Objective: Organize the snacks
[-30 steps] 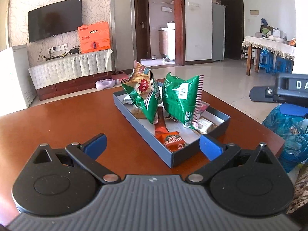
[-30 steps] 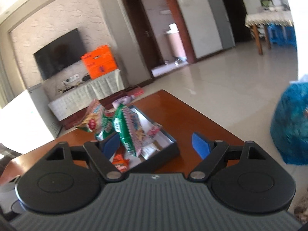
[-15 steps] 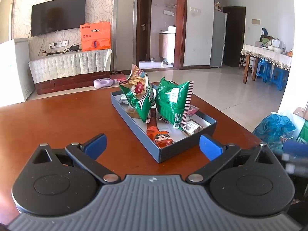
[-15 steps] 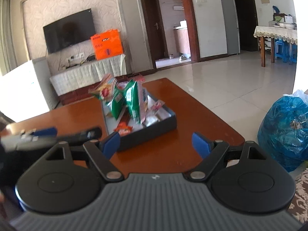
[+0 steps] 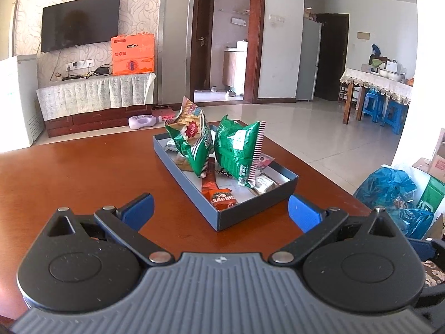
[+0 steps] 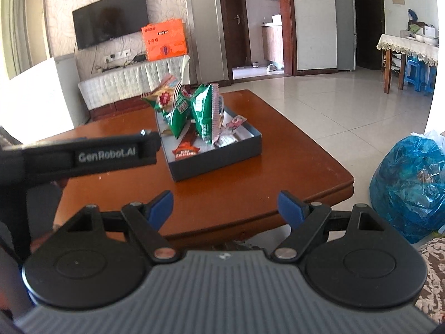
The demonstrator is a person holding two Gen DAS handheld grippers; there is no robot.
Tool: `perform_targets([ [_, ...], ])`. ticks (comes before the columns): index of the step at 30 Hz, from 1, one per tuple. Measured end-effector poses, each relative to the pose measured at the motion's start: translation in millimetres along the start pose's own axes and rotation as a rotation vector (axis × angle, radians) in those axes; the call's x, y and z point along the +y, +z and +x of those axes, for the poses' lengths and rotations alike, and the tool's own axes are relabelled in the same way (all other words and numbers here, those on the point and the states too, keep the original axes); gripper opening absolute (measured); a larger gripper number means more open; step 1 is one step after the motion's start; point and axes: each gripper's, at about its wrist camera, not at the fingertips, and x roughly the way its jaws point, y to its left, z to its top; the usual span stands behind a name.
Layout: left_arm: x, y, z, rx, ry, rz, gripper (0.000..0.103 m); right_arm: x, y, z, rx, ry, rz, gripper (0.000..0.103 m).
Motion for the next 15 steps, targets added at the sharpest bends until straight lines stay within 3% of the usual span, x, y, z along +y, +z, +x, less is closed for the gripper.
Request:
perform_targets([
  [15, -2.0, -0.9, -7.3, 0.007, 0.013, 0.022, 0.103, 6.8, -6.2, 6.6, 0.02, -0.007, -0.05, 0.084],
])
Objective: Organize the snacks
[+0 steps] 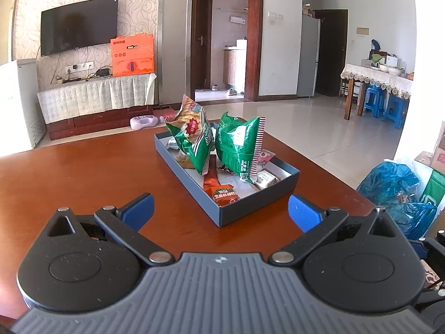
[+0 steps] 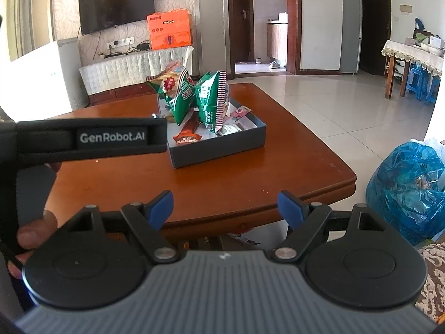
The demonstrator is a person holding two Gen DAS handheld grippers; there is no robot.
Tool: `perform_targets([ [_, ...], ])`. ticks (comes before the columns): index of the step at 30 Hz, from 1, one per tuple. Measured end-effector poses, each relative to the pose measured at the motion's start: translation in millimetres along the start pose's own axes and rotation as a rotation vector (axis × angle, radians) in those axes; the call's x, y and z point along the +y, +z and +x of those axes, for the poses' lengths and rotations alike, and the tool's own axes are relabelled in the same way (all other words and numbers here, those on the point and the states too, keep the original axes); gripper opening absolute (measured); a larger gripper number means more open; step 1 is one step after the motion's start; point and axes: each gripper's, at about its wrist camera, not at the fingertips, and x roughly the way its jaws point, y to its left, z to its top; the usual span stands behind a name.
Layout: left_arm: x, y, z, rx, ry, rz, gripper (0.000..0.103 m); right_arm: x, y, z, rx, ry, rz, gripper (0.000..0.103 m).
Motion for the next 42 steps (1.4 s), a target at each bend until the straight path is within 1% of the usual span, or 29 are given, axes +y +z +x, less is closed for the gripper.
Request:
perform_targets([
  [42, 3.6, 0.1, -2.1, -0.005, 0.007, 0.006, 0.103, -1.5, 0.7, 1.1, 0.009, 0.009, -0.016, 0.084],
])
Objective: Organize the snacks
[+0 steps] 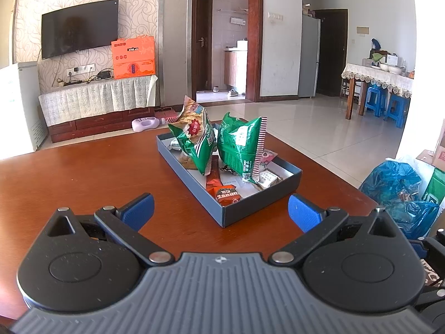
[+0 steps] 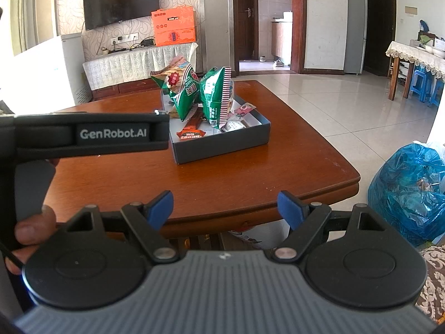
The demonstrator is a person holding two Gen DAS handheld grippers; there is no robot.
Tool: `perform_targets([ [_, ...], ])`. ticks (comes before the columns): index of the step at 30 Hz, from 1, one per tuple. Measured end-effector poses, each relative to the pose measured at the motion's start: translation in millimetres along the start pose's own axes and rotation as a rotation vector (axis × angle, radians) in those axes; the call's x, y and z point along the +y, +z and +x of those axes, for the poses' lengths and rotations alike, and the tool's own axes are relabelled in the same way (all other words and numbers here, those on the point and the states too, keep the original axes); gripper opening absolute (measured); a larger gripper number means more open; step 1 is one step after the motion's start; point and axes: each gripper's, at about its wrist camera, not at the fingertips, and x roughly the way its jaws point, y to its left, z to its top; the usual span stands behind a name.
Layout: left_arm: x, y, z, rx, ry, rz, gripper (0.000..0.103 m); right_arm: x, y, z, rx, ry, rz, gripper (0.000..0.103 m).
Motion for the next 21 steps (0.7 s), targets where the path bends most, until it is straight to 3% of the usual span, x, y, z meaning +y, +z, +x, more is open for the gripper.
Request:
perform_targets([
  [21, 0.2, -0.2, -0.2, 0.0, 0.001, 0.001, 0.103, 0.6, -1.1, 0.2, 0.003, 0.003, -0.006, 0.084],
])
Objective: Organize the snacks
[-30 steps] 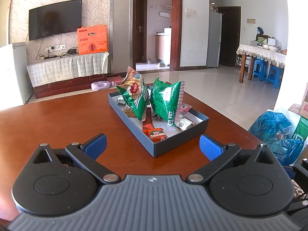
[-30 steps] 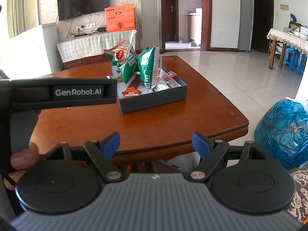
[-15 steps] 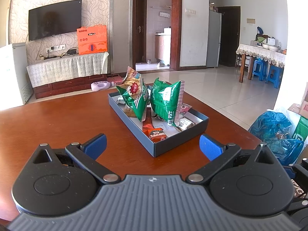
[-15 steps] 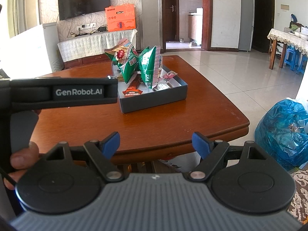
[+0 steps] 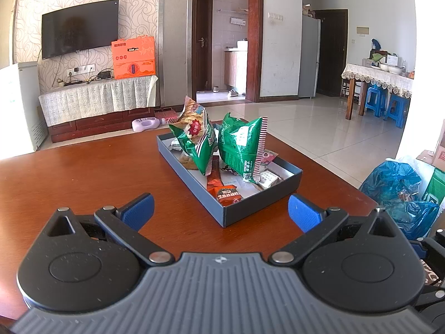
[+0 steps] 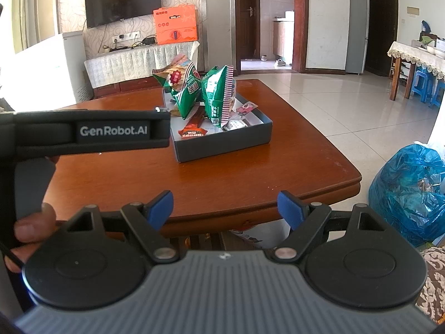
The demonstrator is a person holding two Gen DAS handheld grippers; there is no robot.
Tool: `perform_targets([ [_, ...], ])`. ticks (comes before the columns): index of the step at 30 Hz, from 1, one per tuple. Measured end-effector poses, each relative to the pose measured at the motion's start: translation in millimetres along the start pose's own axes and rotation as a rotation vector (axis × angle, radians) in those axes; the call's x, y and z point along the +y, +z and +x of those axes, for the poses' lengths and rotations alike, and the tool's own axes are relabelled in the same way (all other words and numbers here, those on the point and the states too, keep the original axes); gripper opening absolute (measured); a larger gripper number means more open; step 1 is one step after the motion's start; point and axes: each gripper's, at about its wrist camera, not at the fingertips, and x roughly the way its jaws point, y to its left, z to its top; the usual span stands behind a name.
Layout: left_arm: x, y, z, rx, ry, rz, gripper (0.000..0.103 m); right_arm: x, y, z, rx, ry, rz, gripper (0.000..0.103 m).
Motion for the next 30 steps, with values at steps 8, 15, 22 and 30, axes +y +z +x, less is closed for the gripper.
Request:
perform_targets([
  [8, -0.3, -0.3, 0.3, 0.0, 0.0, 0.0, 0.103, 0.2, -0.8, 0.0, 0.002, 0.001, -0.001, 0.084],
  [15, 0.1, -0.3, 0.4, 0.0, 0.002, 0.0, 0.103, -2.5, -1.3, 1.3, 0.009, 0.004, -0.005, 0.084],
  [22, 0.6, 0.1, -0.5, -0.002, 0.002, 0.001, 0.103, -2.8, -0.9, 1.4, 0.011, 0.005, -0.007, 0.084],
  [30, 0.6, 0.1, -0.4, -0.002, 0.001, 0.001, 0.103, -3.3, -0.6, 1.6, 0.013, 0.005, -0.008, 0.084],
])
